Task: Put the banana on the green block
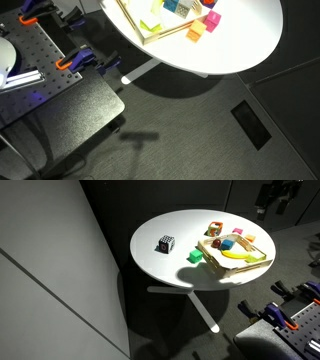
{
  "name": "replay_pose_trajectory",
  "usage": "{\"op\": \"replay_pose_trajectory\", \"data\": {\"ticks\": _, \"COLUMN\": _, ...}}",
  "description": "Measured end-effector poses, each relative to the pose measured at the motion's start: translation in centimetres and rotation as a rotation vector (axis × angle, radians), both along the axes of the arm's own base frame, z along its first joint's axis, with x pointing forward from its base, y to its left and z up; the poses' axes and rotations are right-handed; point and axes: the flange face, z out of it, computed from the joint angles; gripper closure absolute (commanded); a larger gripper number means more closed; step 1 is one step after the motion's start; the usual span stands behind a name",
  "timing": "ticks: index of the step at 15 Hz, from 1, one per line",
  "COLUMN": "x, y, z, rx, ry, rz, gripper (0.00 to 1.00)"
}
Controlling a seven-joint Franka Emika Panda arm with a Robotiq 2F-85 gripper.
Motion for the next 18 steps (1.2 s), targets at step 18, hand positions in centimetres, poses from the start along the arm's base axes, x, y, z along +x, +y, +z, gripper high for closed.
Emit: {"op": "replay_pose_trajectory", "data": {"ticks": 18, "x": 8.7, "y": -1.6, "z": -8.9, "rx": -0.05, "ry": -0.02, "rz": 0.118, "gripper": 0.0}}
